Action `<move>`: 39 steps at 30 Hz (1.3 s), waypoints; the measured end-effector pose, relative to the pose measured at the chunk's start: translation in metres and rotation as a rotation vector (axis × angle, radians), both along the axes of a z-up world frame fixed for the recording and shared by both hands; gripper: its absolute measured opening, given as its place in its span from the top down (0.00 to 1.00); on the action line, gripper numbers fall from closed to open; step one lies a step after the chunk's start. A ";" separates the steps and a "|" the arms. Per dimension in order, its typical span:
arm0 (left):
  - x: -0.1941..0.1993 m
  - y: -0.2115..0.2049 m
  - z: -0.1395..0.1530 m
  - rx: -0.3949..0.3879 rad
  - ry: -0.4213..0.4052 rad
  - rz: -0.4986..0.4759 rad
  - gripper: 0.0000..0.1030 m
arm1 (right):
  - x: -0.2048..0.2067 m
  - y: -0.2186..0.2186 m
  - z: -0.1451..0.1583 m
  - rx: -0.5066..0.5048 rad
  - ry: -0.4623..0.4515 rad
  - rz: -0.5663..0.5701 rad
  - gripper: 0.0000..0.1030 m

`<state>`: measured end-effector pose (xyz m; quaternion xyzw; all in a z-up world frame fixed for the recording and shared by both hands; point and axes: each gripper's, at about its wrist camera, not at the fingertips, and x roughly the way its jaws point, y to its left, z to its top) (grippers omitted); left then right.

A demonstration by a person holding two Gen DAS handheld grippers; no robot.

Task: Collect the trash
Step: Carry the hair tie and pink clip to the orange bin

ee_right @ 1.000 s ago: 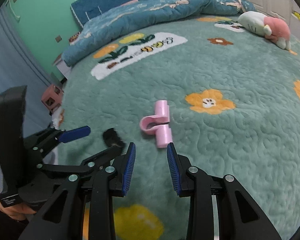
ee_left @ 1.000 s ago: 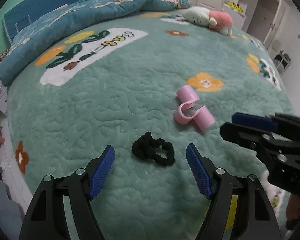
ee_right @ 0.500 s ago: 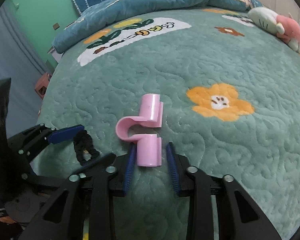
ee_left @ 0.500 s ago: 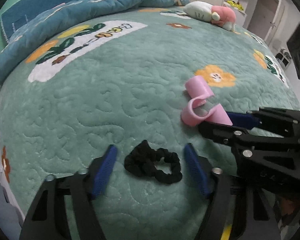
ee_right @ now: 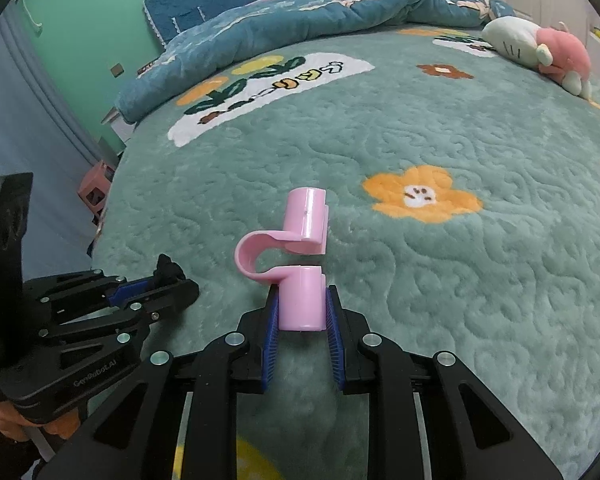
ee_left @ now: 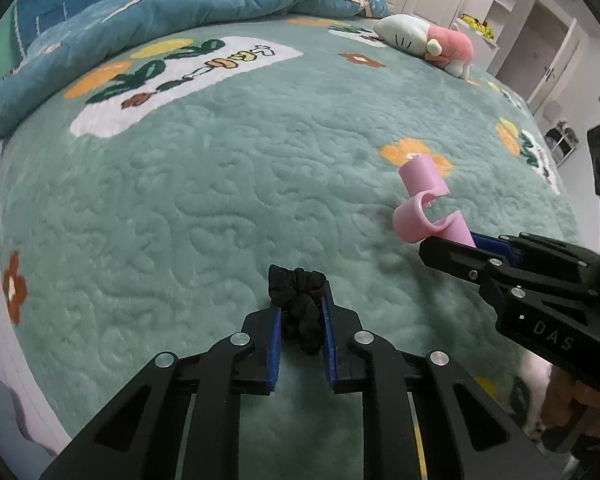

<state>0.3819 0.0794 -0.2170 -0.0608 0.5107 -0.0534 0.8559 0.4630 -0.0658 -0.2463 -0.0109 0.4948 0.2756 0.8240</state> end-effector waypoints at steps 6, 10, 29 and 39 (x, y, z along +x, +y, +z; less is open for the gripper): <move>-0.029 -0.009 0.029 0.006 -0.030 -0.017 0.82 | -0.032 -0.014 0.026 0.024 -0.016 -0.019 0.78; -0.054 -0.024 0.054 0.007 -0.070 -0.048 0.82 | -0.065 -0.028 0.051 0.043 -0.031 -0.037 0.78; -0.178 -0.172 0.142 -0.001 -0.249 -0.373 0.82 | -0.262 -0.171 0.160 0.108 -0.204 -0.287 0.78; -0.220 -0.292 0.149 -0.024 -0.280 -0.668 0.82 | -0.362 -0.300 0.171 0.097 -0.261 -0.597 0.78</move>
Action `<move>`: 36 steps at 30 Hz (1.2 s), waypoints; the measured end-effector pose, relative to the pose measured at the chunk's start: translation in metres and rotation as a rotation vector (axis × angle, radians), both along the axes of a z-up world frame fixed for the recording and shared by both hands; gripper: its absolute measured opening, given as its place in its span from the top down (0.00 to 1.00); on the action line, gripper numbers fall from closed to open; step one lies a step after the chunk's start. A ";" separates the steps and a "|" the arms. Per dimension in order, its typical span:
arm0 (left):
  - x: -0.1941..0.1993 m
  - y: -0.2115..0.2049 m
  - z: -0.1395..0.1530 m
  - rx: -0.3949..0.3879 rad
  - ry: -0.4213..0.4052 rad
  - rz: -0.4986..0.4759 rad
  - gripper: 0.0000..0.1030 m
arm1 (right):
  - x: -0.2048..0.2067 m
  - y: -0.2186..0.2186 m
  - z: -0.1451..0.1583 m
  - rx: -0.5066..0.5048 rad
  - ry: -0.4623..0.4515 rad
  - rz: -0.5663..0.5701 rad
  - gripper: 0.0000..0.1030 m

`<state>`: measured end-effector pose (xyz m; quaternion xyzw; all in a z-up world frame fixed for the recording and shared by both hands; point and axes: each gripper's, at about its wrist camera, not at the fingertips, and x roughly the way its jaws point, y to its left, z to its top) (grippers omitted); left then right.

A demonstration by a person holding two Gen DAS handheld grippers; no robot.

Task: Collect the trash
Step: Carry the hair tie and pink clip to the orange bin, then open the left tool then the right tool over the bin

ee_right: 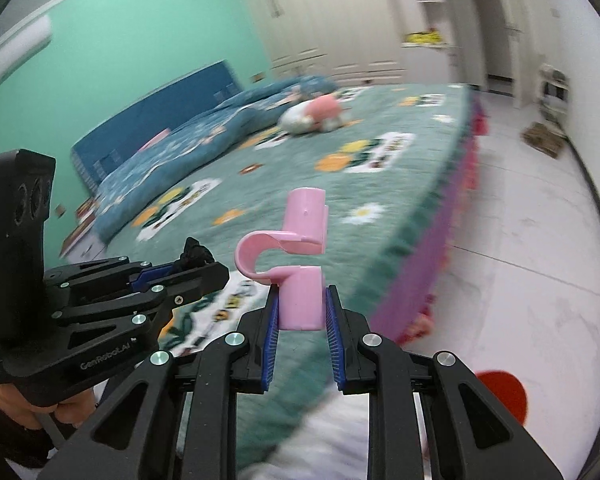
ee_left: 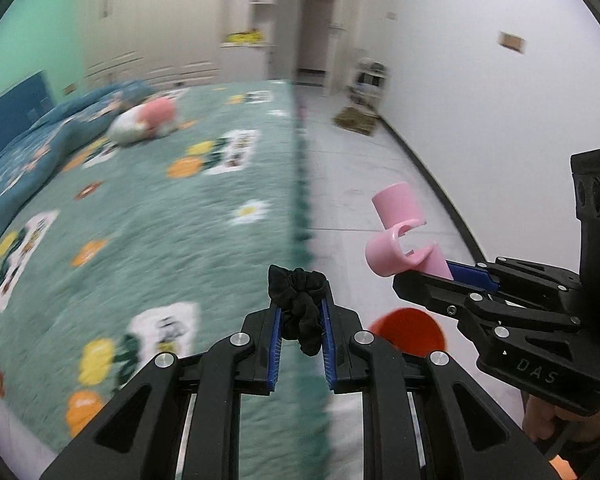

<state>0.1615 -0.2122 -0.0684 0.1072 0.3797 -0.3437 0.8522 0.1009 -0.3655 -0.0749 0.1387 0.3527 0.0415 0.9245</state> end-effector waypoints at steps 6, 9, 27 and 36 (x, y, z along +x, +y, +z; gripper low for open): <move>-0.025 -0.072 -0.009 0.013 0.021 -0.182 0.82 | -0.052 -0.068 -0.010 0.024 0.012 -0.172 0.78; -0.038 -0.109 -0.018 0.034 0.034 -0.268 0.82 | -0.078 -0.097 -0.017 0.032 0.022 -0.244 0.78; -0.037 -0.238 -0.117 0.169 0.231 -0.481 0.82 | -0.136 -0.223 -0.109 0.139 0.213 -0.481 0.78; -0.029 -0.258 -0.146 0.224 0.280 -0.477 0.82 | -0.117 -0.235 -0.141 0.168 0.271 -0.491 0.78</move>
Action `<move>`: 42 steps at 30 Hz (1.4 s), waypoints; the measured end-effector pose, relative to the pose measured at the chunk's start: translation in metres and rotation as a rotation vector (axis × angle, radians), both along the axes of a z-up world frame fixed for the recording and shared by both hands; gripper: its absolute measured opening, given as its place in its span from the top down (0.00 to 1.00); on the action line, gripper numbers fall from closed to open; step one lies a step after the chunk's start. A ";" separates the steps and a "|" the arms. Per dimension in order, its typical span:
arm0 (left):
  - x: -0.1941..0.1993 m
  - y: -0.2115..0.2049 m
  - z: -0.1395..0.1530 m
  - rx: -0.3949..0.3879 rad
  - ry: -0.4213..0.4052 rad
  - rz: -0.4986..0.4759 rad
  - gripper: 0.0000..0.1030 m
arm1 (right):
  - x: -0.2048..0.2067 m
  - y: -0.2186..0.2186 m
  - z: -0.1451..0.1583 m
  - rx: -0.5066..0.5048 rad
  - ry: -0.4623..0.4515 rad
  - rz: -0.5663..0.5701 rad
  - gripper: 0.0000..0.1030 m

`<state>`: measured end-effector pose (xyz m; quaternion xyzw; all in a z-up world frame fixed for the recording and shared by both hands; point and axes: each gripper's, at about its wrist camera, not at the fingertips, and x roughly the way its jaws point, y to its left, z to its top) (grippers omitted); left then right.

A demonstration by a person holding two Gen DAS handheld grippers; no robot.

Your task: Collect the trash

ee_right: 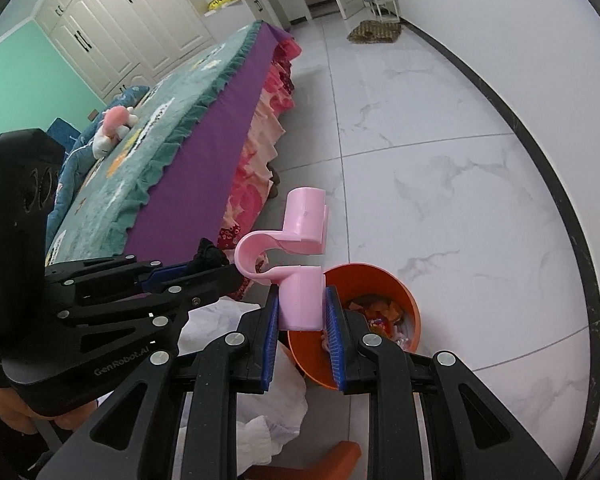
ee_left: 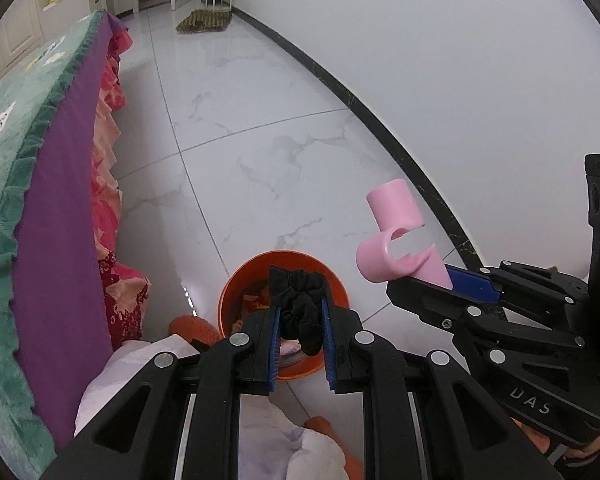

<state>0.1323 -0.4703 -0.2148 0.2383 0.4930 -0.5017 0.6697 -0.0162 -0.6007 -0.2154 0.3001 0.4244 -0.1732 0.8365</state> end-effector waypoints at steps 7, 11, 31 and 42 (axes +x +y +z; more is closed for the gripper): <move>0.003 -0.011 -0.014 0.032 0.019 -0.003 0.81 | 0.016 -0.009 -0.018 0.022 0.034 -0.007 0.78; 0.003 -0.015 -0.020 0.043 0.022 -0.002 0.73 | 0.023 -0.012 -0.028 0.018 0.061 -0.030 0.77; 0.014 -0.011 -0.022 0.048 0.013 0.025 0.48 | 0.024 -0.017 -0.035 0.026 0.088 -0.069 0.62; 0.015 0.011 0.014 -0.021 -0.069 0.074 0.48 | 0.029 0.002 0.002 -0.014 0.019 -0.047 0.62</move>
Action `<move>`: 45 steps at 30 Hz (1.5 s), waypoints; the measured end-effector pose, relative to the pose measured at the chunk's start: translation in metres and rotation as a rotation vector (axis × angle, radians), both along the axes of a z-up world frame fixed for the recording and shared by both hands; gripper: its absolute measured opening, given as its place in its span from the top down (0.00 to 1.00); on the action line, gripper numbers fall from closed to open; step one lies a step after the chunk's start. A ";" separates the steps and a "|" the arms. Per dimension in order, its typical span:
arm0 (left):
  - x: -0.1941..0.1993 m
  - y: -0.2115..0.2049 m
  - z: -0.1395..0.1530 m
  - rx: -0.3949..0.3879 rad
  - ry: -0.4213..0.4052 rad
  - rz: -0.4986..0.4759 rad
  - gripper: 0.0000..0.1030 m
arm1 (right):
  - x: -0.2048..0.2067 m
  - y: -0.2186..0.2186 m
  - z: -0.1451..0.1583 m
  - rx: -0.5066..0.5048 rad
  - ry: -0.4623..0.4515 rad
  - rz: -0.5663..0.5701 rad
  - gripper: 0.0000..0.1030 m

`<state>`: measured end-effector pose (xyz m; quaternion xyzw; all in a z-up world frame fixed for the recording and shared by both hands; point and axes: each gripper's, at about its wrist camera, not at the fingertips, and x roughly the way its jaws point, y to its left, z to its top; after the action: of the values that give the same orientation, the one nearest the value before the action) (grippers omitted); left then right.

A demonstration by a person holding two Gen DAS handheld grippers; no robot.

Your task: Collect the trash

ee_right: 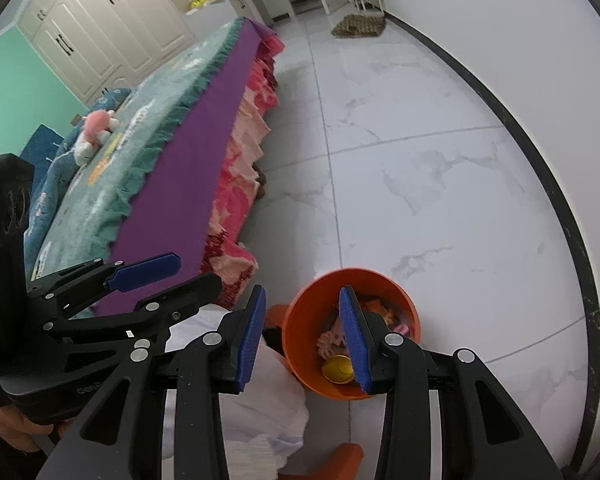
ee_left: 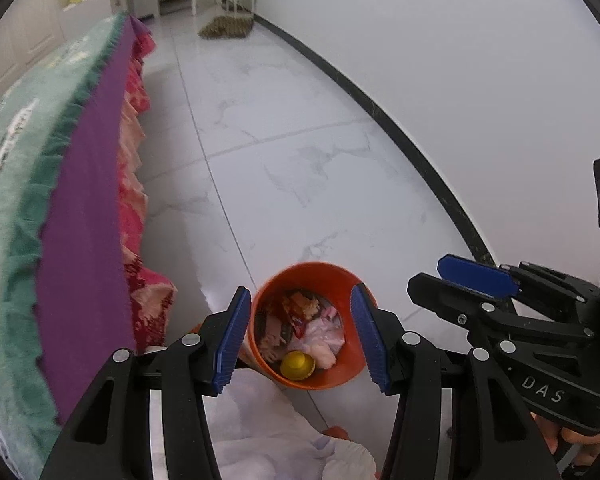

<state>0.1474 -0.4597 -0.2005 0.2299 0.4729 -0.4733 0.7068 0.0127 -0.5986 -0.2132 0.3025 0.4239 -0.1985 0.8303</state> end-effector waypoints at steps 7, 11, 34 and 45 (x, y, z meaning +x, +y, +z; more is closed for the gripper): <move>0.004 0.054 0.059 -0.118 -0.154 0.150 0.33 | 0.006 0.045 0.061 -0.139 -0.130 0.039 0.47; 0.003 0.099 0.094 -0.179 -0.269 0.267 0.23 | 0.016 0.081 0.095 -0.211 -0.212 0.108 0.45; -0.030 0.379 0.195 -0.255 -0.608 0.904 0.06 | 0.075 0.348 0.215 -0.317 -0.571 0.666 0.10; -0.049 0.453 0.198 -0.253 -0.647 1.088 0.06 | 0.060 0.407 0.238 -0.417 -0.689 0.749 0.05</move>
<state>0.0989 -0.0071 -0.0022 0.0031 0.2253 -0.0061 0.9743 0.0727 -0.1912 0.0247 0.0073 0.1579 0.1414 0.9772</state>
